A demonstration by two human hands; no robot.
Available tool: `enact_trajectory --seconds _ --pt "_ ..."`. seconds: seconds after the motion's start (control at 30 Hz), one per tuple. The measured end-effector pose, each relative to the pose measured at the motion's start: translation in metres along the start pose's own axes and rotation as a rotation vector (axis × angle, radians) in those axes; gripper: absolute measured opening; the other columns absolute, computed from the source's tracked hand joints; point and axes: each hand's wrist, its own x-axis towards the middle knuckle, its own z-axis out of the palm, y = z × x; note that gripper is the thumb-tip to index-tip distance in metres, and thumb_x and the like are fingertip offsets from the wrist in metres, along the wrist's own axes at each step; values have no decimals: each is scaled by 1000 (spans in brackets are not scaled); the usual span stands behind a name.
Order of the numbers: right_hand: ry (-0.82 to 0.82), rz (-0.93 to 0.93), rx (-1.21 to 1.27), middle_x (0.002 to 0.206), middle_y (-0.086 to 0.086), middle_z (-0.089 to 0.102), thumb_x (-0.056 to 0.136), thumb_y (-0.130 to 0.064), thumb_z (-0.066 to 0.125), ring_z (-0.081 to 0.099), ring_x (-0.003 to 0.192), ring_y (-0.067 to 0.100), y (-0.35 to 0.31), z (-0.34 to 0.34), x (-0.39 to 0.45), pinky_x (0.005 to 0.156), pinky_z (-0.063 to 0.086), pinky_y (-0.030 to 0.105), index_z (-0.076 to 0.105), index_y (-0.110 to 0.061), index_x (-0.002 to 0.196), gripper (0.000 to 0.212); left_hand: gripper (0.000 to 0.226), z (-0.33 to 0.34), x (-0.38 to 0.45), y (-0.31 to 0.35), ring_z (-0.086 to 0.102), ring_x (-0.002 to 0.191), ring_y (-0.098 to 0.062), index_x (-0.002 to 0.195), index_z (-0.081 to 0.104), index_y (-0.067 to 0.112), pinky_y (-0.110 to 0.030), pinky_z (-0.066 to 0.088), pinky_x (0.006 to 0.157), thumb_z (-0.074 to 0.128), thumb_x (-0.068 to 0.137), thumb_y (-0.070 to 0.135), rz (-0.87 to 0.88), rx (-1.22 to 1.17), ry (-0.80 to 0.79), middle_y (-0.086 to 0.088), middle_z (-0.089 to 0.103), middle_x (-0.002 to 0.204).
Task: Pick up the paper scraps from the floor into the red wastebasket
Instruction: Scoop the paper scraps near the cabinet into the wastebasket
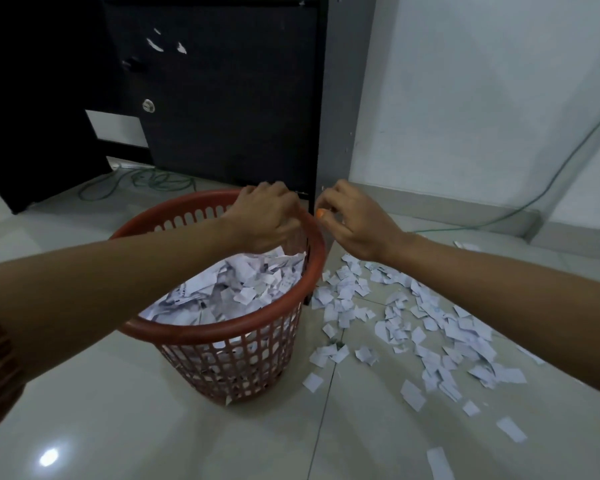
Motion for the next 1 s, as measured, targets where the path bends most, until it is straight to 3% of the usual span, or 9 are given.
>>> enact_trajectory --seconds 0.13,0.27,0.47,0.67,0.77,0.9,1.0 --pt "24 21 -20 89 3 49 89 -36 38 48 80 17 12 -12 -13 74 45 35 57 -14 91 29 37 -3 18 22 47 108 -23 118 54 19 -45 37 97 41 92 42 43 -33 136 -4 51 119" --pt "22 68 -52 90 3 49 90 -34 41 50 81 19 31 -27 -33 73 46 42 57 -12 92 27 35 2 35 51 46 108 -21 120 52 20 -42 35 97 44 94 42 147 -60 158 -1 50 121" --pt "-40 173 -103 90 2 49 89 -46 36 50 82 18 61 -48 -78 73 45 34 60 -14 99 41 43 18 49 99 44 118 -21 127 48 21 -43 32 103 41 94 48 248 -15 54 -2 48 130" --pt "-69 341 -123 94 3 50 96 -29 52 50 88 20 98 -57 -148 78 44 37 60 -17 101 15 49 59 55 148 42 126 -26 134 43 23 -49 29 108 37 95 51 323 53 -110 -4 43 138" --pt "-95 454 -108 95 2 50 96 -30 52 50 90 20 110 -43 -201 78 43 37 59 -17 103 16 47 88 55 174 41 128 -28 134 44 22 -49 30 107 40 95 49 288 5 -172 -5 42 141" --pt "-49 691 -54 102 6 53 94 -30 56 53 95 24 117 -4 -291 78 43 34 60 -15 105 19 44 147 32 196 44 122 -30 131 47 18 -46 35 102 46 95 43 154 -238 -269 -7 44 136" --pt "-55 817 -131 112 11 53 89 -45 55 50 104 31 120 21 -345 81 41 36 59 -13 113 40 42 183 5 199 42 124 -26 132 47 20 -43 32 104 48 95 41 145 -253 -342 -5 44 137"
